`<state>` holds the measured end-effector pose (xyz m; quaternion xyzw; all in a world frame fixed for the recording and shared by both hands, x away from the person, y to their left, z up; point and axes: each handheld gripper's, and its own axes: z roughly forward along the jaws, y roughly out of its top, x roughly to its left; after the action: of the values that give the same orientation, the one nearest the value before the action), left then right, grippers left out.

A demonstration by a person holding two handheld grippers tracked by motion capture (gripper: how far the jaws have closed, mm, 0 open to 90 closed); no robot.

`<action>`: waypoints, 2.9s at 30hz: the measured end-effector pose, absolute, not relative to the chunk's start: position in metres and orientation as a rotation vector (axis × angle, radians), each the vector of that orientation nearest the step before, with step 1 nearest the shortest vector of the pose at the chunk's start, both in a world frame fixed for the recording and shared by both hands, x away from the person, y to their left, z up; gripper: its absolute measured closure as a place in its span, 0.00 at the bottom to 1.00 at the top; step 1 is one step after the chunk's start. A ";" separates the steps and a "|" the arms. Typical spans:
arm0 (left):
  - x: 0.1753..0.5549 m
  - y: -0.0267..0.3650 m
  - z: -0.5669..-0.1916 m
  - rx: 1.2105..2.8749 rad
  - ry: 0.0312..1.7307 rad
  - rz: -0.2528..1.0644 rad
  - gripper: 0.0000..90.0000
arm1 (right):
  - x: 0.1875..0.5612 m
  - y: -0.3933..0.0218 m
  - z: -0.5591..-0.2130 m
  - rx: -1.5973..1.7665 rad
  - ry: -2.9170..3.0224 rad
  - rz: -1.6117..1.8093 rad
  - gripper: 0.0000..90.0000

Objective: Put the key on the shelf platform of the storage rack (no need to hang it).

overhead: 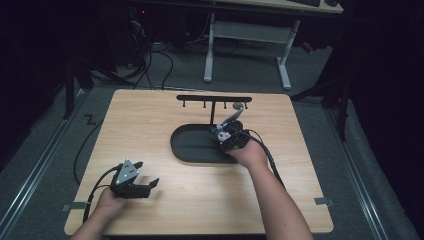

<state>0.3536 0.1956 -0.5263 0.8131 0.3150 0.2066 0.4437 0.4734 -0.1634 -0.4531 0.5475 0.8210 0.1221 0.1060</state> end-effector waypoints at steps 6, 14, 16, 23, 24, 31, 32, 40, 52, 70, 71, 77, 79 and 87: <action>0.353 0.195 -0.526 2.017 0.780 0.514 0.17 | 0.467 -0.159 -0.458 1.598 2.452 0.306 0.53; 0.354 0.195 -0.526 2.015 0.782 0.513 0.17 | 0.467 -0.165 -0.468 1.640 2.453 0.291 0.53; 0.354 0.196 -0.526 2.016 0.783 0.513 0.17 | 0.469 -0.166 -0.471 1.649 2.448 0.305 0.53; 0.354 0.196 -0.526 2.015 0.783 0.512 0.17 | 0.474 -0.164 -0.476 1.668 2.431 0.303 0.51; 0.354 0.196 -0.526 2.015 0.783 0.513 0.17 | 0.474 -0.163 -0.477 1.668 2.430 0.305 0.51; 0.354 0.196 -0.526 2.014 0.783 0.512 0.17 | 0.474 -0.165 -0.467 1.689 2.418 0.359 0.40; 0.354 0.196 -0.526 2.014 0.782 0.513 0.17 | 0.473 -0.166 -0.465 1.693 2.413 0.373 0.40; 0.354 0.195 -0.526 2.015 0.782 0.514 0.17 | 0.466 -0.171 -0.449 1.691 2.385 0.457 0.37; 0.353 0.195 -0.527 2.023 0.779 0.517 0.17 | 0.449 -0.177 -0.434 1.618 2.363 0.496 0.35; 0.353 0.194 -0.527 2.028 0.779 0.525 0.17 | 0.406 -0.195 -0.435 1.513 2.329 0.610 0.32; 0.353 0.194 -0.527 2.030 0.777 0.524 0.17 | 0.403 -0.196 -0.435 1.520 2.318 0.627 0.31; 0.353 0.194 -0.527 2.032 0.777 0.524 0.17 | 0.377 -0.205 -0.448 1.461 2.240 0.727 0.26; 0.353 0.194 -0.527 2.032 0.777 0.524 0.17 | 0.367 -0.208 -0.457 1.444 2.204 0.756 0.24; 0.353 0.193 -0.527 2.034 0.775 0.528 0.17 | 0.324 -0.225 -0.493 1.443 2.107 0.873 0.19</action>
<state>0.3525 0.1934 -0.5270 0.8174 0.3114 0.2124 0.4356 0.3239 -0.2255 -0.4932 0.5215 0.7617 0.3155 0.2197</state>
